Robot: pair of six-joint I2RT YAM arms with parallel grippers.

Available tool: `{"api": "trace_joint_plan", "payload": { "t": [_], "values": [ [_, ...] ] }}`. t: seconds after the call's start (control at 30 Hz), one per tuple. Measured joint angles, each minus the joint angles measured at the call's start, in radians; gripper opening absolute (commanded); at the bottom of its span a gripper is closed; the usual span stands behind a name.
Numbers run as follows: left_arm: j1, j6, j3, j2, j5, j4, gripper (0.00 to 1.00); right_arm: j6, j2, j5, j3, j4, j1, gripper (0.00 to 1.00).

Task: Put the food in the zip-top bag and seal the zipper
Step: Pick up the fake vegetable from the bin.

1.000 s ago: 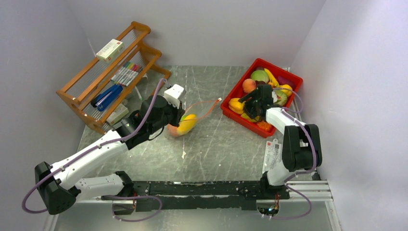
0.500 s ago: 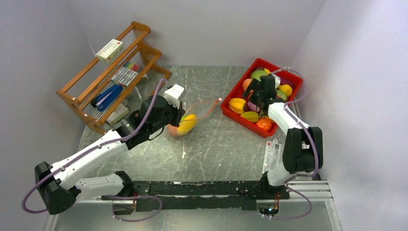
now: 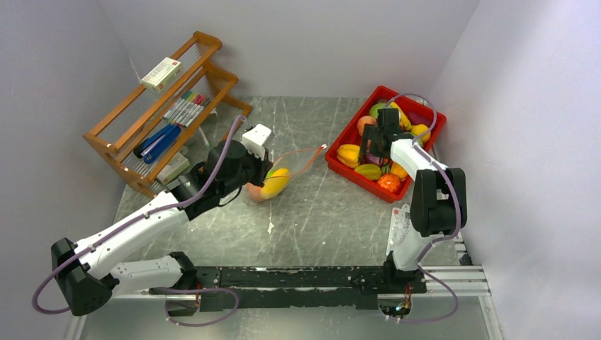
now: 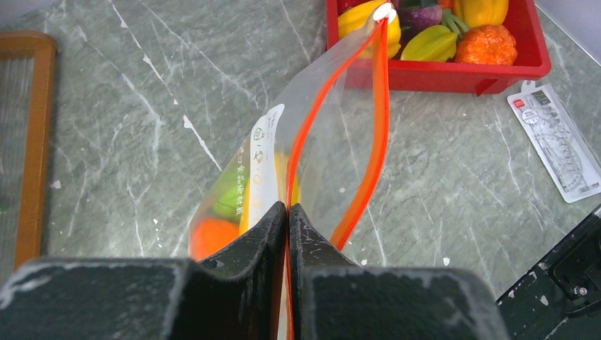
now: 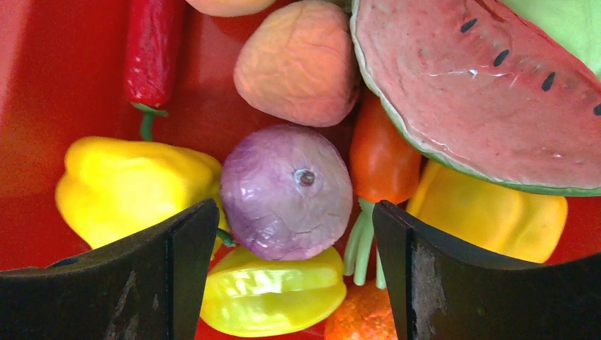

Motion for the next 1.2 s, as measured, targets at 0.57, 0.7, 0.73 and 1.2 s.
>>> {"api": "trace_joint_plan", "payload": {
  "t": [0.57,0.7,0.73,1.2],
  "values": [
    [0.000,0.003,0.002,0.000,0.000,-0.008,0.07,-0.097,0.120,-0.017,0.073,-0.081,-0.005,0.84],
    [0.000,0.003,0.003,-0.002,0.000,-0.012,0.07,-0.088,0.131,-0.018,0.079,-0.083,-0.005,0.75],
    [0.000,0.003,0.004,-0.004,0.000,-0.012,0.07,-0.087,0.132,-0.018,0.079,-0.082,-0.005,0.73],
    [0.000,-0.001,0.003,-0.027,-0.015,-0.012,0.07,-0.011,-0.023,-0.031,0.031,-0.070,0.005,0.61]
  ]
}}
